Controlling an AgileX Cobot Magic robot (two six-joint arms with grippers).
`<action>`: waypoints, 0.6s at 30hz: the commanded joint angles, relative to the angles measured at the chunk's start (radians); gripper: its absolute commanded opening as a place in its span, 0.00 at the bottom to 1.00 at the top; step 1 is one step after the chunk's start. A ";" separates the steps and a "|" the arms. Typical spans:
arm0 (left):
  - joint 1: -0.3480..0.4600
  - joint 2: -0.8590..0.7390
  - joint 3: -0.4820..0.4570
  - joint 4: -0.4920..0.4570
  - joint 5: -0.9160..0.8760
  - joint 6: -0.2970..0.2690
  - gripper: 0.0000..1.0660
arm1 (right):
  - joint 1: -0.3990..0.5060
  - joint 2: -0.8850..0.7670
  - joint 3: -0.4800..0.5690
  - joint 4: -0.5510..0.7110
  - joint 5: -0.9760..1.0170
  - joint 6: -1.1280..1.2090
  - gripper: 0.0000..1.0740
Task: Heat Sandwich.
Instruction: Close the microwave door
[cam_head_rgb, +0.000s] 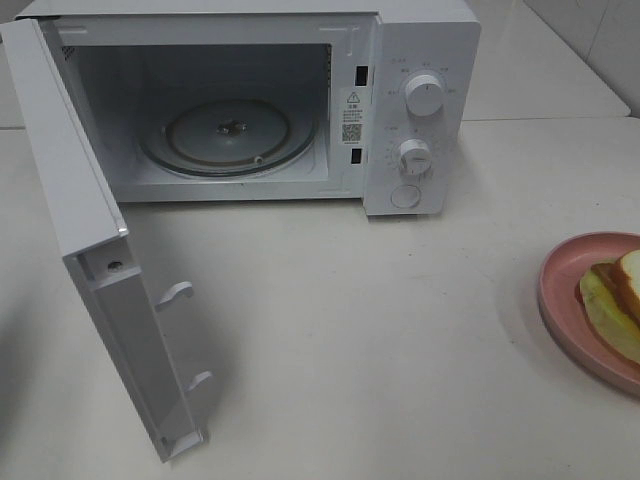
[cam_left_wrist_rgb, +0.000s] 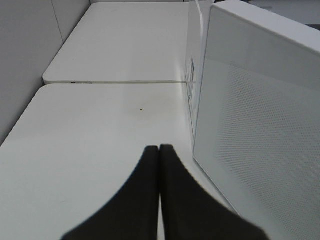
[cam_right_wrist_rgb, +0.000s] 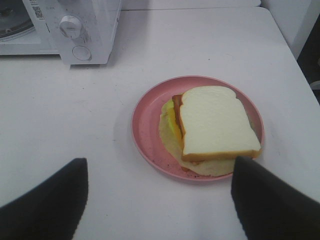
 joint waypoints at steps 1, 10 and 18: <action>-0.003 0.070 0.004 0.010 -0.121 -0.007 0.00 | -0.004 -0.027 0.000 0.002 -0.008 -0.001 0.70; -0.020 0.239 0.001 0.120 -0.347 -0.038 0.00 | -0.004 -0.027 0.000 0.002 -0.008 -0.001 0.70; -0.128 0.371 -0.003 0.180 -0.443 -0.041 0.00 | -0.004 -0.027 0.000 0.002 -0.008 -0.001 0.70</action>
